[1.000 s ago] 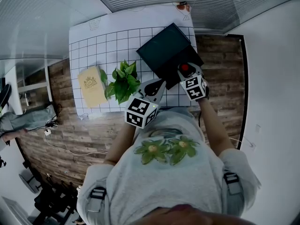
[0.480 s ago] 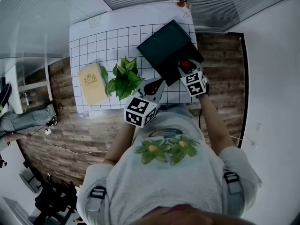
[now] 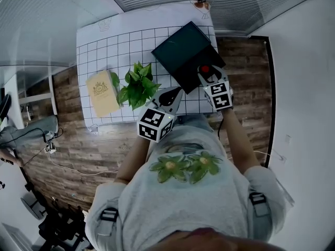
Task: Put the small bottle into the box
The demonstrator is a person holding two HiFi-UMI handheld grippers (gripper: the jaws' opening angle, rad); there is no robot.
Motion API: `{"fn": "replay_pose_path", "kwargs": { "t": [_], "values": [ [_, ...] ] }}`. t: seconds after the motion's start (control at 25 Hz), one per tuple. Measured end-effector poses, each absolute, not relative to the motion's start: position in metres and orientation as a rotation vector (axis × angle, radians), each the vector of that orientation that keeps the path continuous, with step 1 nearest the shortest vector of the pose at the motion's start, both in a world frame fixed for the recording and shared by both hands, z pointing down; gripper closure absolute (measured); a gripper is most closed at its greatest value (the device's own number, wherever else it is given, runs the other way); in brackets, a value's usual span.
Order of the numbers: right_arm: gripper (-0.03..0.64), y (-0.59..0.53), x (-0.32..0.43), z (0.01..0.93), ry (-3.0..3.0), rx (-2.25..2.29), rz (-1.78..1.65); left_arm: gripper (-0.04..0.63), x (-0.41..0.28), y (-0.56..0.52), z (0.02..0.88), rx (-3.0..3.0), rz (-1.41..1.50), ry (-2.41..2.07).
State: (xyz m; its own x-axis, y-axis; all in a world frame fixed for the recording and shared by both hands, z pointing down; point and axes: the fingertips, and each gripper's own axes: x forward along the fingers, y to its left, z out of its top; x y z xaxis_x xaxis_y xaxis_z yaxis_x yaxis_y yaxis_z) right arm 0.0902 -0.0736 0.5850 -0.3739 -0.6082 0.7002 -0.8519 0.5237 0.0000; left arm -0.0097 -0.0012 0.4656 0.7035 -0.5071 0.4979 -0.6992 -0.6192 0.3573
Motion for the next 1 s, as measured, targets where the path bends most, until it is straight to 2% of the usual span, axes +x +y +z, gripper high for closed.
{"fn": "replay_pose_path", "kwargs": {
  "t": [0.68,0.76,0.92,1.0],
  "values": [
    [0.413,-0.025,0.092,0.508,-2.313,1.290,0.564,0.588,-0.001,0.002,0.444,2.474,0.447,-0.883],
    [0.447,-0.020,0.092,0.503,-2.315,1.311,0.562,0.588,0.000,0.005,0.444,2.476,0.451,-0.871],
    [0.579,-0.010,0.090,0.495,-2.312,1.373,0.523,0.588,0.000,0.012,0.449,2.475,0.468,-0.846],
    [0.600,-0.005,0.088,0.491,-2.323,1.387,0.517,0.588,0.001,0.014,0.450,2.475,0.474,-0.835]
  ]
}}
